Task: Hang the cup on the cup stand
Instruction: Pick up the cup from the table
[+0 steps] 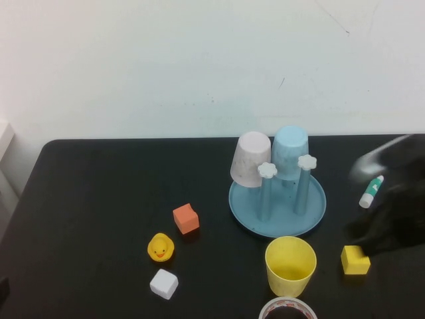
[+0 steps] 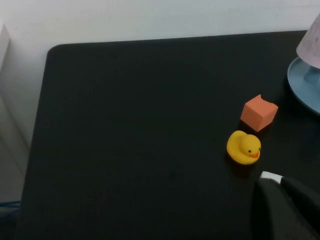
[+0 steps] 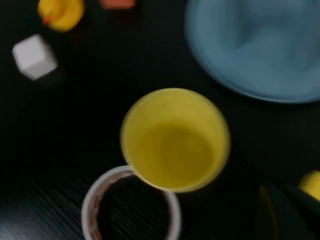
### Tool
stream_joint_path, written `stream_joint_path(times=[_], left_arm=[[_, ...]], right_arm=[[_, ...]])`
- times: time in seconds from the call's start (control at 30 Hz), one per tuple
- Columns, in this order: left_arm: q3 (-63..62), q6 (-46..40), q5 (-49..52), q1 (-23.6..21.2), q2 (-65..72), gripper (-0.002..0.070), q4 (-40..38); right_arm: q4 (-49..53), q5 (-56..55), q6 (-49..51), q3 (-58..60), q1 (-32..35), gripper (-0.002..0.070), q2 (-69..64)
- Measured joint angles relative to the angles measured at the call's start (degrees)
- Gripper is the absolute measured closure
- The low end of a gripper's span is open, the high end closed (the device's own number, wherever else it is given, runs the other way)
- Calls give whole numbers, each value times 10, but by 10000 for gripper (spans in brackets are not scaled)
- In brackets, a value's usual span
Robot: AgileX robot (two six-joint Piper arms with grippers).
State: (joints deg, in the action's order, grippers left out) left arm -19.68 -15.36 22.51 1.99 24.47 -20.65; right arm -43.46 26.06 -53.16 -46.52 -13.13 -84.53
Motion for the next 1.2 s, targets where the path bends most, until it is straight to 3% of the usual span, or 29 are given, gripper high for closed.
stream_joint_path(times=[0.17, 0.3, 0.33, 0.37, 0.53, 0.7, 0.8, 0.9, 1.03, 1.1, 1.2], left_arm=[[0, -9, 0, 0, 2, 677, 0], [0, -9, 0, 0, 2, 677, 0], [0, -9, 0, 0, 2, 677, 0], [0, -9, 0, 0, 2, 677, 0], [0, -9, 0, 0, 2, 677, 0], [0, -9, 0, 0, 2, 677, -2], [0, -9, 0, 0, 2, 677, -2], [0, -9, -5, 0, 2, 677, -7], [0, -9, -31, 0, 2, 662, -59], [0, -9, -39, 0, 2, 607, -130], [-9, -23, -41, 0, 3, 405, -280]], right_arm=[[9, -42, 0, -39, -75, 617, -74], [16, -36, 1, -79, -82, 477, -115], [30, -36, 1, -91, -83, 393, -138], [38, -39, 1, -95, -83, 363, -149], [59, -46, 0, -103, -83, 316, -204], [61, -47, -3, -103, -83, 330, -253], [54, -50, -3, -103, -83, 372, -272], [38, -58, -3, -103, -83, 451, -280], [19, -66, -3, -110, -83, 611, -280], [15, -62, 0, -119, -83, 648, -278], [13, -26, 1, -143, -83, 657, -259]])
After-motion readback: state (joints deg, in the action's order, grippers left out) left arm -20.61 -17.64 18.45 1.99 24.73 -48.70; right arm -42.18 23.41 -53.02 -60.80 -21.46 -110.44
